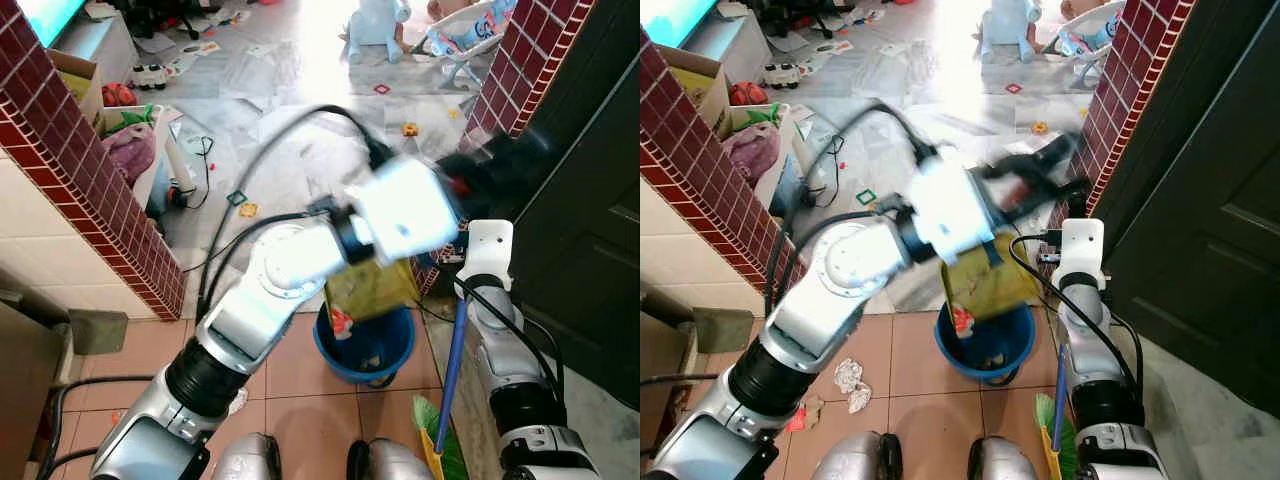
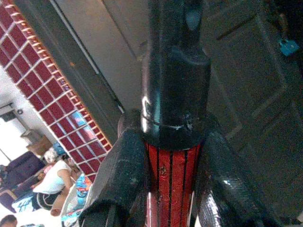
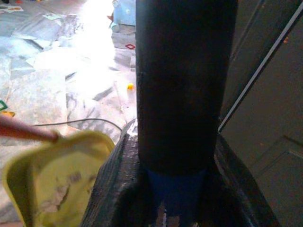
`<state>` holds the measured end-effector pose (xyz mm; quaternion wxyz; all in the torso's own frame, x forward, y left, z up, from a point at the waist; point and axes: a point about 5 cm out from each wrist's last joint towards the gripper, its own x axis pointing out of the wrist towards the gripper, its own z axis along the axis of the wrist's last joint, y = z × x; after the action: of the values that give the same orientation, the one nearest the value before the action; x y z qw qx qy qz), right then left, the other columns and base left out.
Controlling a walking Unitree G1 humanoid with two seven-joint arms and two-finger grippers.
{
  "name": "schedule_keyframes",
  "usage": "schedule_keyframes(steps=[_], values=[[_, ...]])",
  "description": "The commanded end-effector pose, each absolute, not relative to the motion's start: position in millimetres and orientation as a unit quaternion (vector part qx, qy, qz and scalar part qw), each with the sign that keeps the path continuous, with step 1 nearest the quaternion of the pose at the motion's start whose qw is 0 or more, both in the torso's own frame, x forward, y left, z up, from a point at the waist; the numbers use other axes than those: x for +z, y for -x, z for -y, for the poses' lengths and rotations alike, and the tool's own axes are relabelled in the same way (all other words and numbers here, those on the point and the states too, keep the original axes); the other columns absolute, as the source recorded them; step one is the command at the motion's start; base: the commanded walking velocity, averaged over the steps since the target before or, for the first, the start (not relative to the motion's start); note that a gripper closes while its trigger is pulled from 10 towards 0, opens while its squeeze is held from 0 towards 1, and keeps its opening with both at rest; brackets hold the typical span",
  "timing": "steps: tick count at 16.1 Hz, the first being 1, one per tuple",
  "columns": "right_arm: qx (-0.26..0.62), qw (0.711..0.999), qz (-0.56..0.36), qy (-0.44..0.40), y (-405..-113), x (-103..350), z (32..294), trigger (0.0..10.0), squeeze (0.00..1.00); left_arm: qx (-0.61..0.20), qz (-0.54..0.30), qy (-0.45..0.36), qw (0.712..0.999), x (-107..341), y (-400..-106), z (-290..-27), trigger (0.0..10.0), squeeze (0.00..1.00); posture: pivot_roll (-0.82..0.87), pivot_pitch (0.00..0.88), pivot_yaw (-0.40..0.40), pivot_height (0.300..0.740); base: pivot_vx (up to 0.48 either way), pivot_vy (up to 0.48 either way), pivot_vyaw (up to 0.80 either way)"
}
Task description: Sweep floor
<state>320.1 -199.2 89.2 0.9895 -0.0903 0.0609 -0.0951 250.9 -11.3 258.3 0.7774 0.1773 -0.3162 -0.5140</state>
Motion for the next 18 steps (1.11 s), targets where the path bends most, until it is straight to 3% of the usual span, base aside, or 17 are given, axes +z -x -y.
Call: schedule_keyframes(steps=[1,5,9,12,15,18], values=[[-0.093,0.991,-0.037,0.089,-325,98,198,10.0,0.00,-0.507,0.335,-0.192,0.770,269,-247,9,10.0,0.00,-0.03,0.094,0.029,0.740,0.000,0.000,0.00],[-0.091,0.991,-0.038,0.089,-325,97,198,10.0,0.00,-0.478,0.324,-0.158,0.801,274,-257,-1,10.0,0.00,-0.03,0.095,0.028,0.740,0.000,0.000,0.00],[-0.089,0.991,-0.040,0.089,-325,96,197,10.0,0.00,-0.381,0.348,-0.107,0.850,302,-279,-25,10.0,0.00,-0.03,0.093,0.026,0.740,0.000,0.000,0.00],[-0.085,0.991,-0.040,0.090,-327,95,197,10.0,0.00,-0.385,0.366,-0.144,0.835,306,-278,-27,10.0,0.00,-0.03,0.091,0.023,0.740,0.000,0.000,0.00],[-0.084,0.992,-0.040,0.090,-327,95,196,10.0,0.00,-0.371,0.337,-0.086,0.861,297,-281,-27,10.0,0.00,-0.03,0.089,0.024,0.740,0.000,0.000,0.00],[-0.083,0.992,-0.041,0.089,-327,94,196,10.0,0.00,-0.293,0.386,-0.059,0.873,323,-291,-47,10.0,0.00,-0.03,0.089,0.023,0.740,0.000,0.000,0.00]])
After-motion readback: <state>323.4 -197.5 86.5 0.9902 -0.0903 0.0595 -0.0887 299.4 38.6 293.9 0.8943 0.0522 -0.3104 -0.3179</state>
